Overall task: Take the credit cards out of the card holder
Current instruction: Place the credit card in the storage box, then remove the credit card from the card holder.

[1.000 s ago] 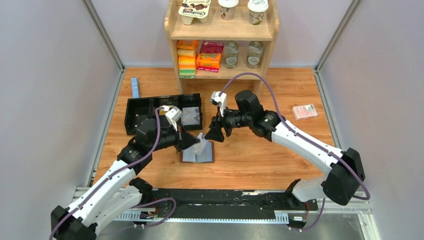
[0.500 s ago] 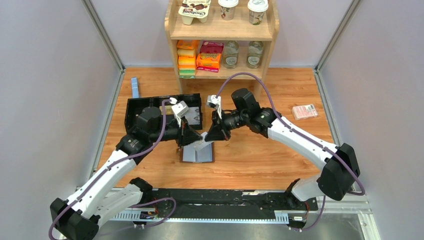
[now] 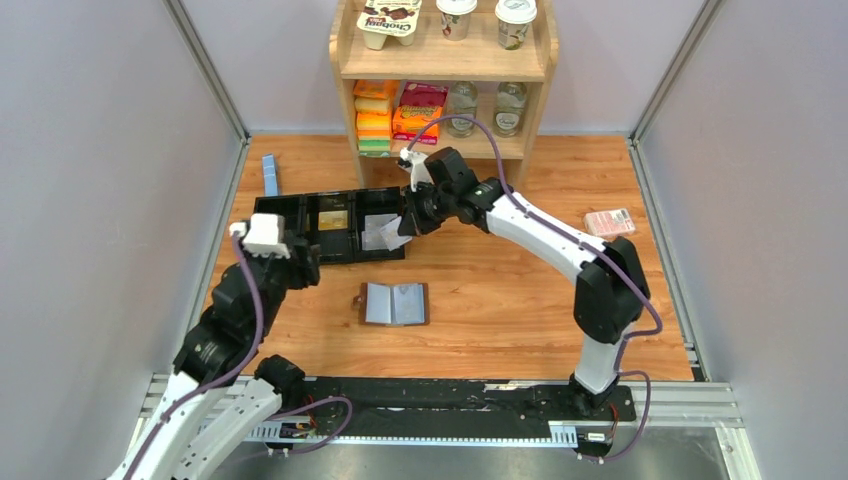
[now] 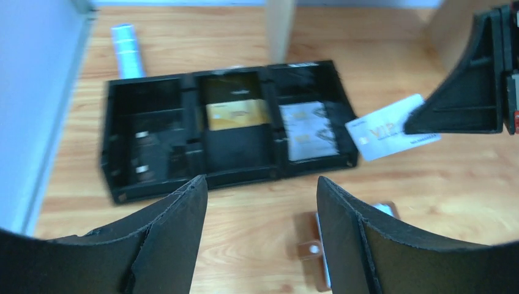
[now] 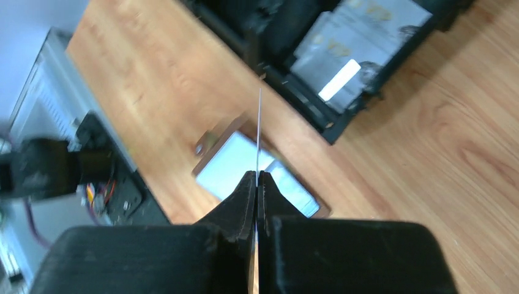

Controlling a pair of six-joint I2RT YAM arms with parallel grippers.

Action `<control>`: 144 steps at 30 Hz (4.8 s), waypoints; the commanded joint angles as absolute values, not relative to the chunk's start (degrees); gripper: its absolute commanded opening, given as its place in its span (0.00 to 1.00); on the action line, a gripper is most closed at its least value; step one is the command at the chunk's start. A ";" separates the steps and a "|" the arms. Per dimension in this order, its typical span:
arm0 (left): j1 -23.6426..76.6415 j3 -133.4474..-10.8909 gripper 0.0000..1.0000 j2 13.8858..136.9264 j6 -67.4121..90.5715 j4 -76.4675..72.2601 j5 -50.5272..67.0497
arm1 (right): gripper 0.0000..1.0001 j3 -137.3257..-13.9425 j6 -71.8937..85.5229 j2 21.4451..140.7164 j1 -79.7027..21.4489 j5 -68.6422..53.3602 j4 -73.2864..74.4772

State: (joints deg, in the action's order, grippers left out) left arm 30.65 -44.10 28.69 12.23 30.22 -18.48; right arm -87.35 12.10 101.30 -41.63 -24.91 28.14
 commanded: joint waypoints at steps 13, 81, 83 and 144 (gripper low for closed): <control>30.50 -40.17 0.73 18.02 14.68 37.97 -35.34 | 0.02 -109.85 31.11 125.59 -44.73 -8.70 30.85; 31.55 -26.98 0.25 62.58 43.51 23.28 -2.37 | 0.63 -73.56 32.17 103.71 -58.71 12.66 27.51; 31.64 -28.03 0.27 60.39 43.16 25.74 -2.81 | 0.63 -73.92 32.17 103.62 -58.62 13.01 27.86; 31.55 -28.74 0.17 74.27 41.84 16.00 4.31 | 0.53 -71.81 31.38 106.61 -57.22 4.05 22.77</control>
